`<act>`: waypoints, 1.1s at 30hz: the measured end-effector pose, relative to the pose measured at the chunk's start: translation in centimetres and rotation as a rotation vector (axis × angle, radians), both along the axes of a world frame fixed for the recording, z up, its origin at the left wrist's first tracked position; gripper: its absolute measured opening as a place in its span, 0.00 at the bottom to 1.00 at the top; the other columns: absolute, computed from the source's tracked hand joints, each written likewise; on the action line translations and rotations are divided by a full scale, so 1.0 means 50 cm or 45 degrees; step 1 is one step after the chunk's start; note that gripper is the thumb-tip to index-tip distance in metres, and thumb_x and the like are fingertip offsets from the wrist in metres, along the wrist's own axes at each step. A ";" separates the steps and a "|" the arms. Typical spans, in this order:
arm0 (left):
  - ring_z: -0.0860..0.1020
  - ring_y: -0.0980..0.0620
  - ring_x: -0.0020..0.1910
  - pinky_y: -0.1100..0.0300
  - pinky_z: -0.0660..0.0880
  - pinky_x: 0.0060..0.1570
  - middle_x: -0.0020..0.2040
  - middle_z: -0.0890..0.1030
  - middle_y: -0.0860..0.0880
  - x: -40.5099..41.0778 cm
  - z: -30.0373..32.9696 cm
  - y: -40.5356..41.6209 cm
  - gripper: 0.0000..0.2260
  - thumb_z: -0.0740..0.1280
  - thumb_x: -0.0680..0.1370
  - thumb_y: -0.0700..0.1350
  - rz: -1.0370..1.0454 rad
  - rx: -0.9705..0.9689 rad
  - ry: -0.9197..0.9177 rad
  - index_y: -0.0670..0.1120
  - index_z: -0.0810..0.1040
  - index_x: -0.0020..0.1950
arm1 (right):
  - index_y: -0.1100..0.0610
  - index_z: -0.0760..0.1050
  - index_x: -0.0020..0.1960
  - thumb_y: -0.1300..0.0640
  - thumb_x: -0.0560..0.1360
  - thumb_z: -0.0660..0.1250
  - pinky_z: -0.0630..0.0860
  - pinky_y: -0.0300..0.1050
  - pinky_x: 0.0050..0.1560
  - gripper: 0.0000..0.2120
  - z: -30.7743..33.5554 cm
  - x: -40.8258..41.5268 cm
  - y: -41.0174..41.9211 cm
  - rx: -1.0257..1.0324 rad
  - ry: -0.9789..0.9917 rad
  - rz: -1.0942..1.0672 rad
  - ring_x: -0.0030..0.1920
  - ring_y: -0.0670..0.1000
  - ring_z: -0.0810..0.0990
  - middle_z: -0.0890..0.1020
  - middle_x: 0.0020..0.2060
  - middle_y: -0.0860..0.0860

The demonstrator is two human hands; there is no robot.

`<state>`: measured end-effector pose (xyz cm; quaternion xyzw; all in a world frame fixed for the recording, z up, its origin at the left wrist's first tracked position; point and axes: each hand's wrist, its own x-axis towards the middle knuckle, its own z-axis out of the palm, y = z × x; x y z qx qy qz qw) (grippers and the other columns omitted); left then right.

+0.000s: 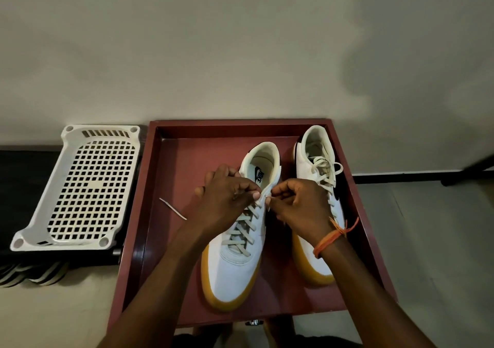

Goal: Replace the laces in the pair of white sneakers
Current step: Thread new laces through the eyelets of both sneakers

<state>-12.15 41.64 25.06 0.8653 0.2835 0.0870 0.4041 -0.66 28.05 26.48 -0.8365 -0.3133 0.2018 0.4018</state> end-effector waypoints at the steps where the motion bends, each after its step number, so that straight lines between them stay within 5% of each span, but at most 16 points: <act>1: 0.68 0.52 0.57 0.43 0.70 0.57 0.48 0.68 0.60 0.000 0.001 -0.001 0.09 0.68 0.76 0.58 -0.008 -0.012 -0.005 0.74 0.77 0.39 | 0.54 0.80 0.40 0.59 0.70 0.77 0.80 0.43 0.38 0.05 0.000 0.003 -0.002 -0.007 -0.069 0.053 0.32 0.44 0.81 0.82 0.33 0.46; 5: 0.67 0.53 0.56 0.43 0.70 0.57 0.47 0.68 0.61 -0.003 0.003 0.000 0.06 0.62 0.75 0.64 -0.033 0.041 0.020 0.74 0.75 0.38 | 0.57 0.79 0.38 0.59 0.73 0.74 0.79 0.48 0.37 0.06 0.007 0.007 -0.007 0.001 -0.325 0.265 0.32 0.45 0.80 0.81 0.31 0.47; 8: 0.64 0.54 0.56 0.44 0.68 0.57 0.49 0.67 0.59 -0.010 0.005 0.010 0.11 0.58 0.78 0.62 -0.066 0.226 0.063 0.65 0.80 0.47 | 0.57 0.77 0.37 0.61 0.74 0.71 0.77 0.47 0.35 0.07 0.015 0.022 -0.013 -0.025 -0.331 0.272 0.30 0.46 0.79 0.81 0.30 0.48; 11: 0.63 0.53 0.55 0.42 0.68 0.56 0.50 0.66 0.58 -0.020 0.002 0.024 0.21 0.48 0.76 0.65 -0.113 0.327 0.096 0.63 0.79 0.54 | 0.57 0.75 0.35 0.64 0.74 0.69 0.79 0.51 0.32 0.09 0.026 0.065 -0.032 -0.007 -0.328 -0.019 0.27 0.51 0.80 0.80 0.28 0.52; 14: 0.64 0.54 0.54 0.41 0.68 0.56 0.49 0.67 0.59 -0.023 -0.001 0.029 0.19 0.47 0.76 0.64 -0.153 0.283 0.087 0.67 0.75 0.56 | 0.59 0.77 0.39 0.64 0.75 0.68 0.81 0.55 0.28 0.06 0.042 0.104 -0.056 0.147 -0.117 -0.440 0.24 0.53 0.81 0.81 0.29 0.56; 16: 0.68 0.53 0.53 0.41 0.70 0.53 0.48 0.69 0.60 -0.022 0.004 0.032 0.13 0.55 0.78 0.56 -0.163 0.199 -0.035 0.70 0.76 0.54 | 0.61 0.78 0.45 0.66 0.75 0.68 0.81 0.54 0.27 0.01 0.051 0.096 -0.054 0.142 -0.010 -0.434 0.25 0.53 0.82 0.81 0.34 0.56; 20: 0.71 0.48 0.51 0.42 0.73 0.46 0.49 0.70 0.56 -0.026 -0.012 0.051 0.28 0.70 0.71 0.32 -0.159 0.274 -0.164 0.63 0.80 0.60 | 0.51 0.72 0.62 0.66 0.73 0.69 0.78 0.47 0.23 0.20 0.042 0.036 -0.023 0.028 0.167 -0.027 0.31 0.55 0.83 0.75 0.54 0.50; 24: 0.72 0.48 0.45 0.55 0.69 0.40 0.46 0.73 0.56 -0.021 -0.031 0.071 0.27 0.75 0.69 0.32 -0.209 0.346 -0.165 0.60 0.82 0.59 | 0.54 0.73 0.47 0.52 0.73 0.73 0.80 0.50 0.26 0.10 0.007 -0.007 0.002 0.025 0.033 0.116 0.31 0.54 0.82 0.79 0.41 0.54; 27: 0.74 0.46 0.43 0.55 0.70 0.39 0.45 0.75 0.53 -0.014 -0.033 0.069 0.26 0.75 0.68 0.32 -0.239 0.367 -0.156 0.59 0.82 0.58 | 0.57 0.70 0.36 0.59 0.75 0.72 0.80 0.48 0.27 0.13 -0.003 -0.014 0.005 0.160 0.202 -0.028 0.26 0.53 0.82 0.80 0.29 0.54; 33: 0.78 0.46 0.41 0.47 0.77 0.40 0.46 0.80 0.50 -0.013 -0.036 0.077 0.20 0.70 0.74 0.38 -0.247 0.367 -0.267 0.59 0.78 0.59 | 0.63 0.75 0.37 0.62 0.77 0.69 0.81 0.47 0.31 0.11 0.032 0.049 -0.016 0.372 0.197 -0.445 0.28 0.55 0.83 0.81 0.28 0.58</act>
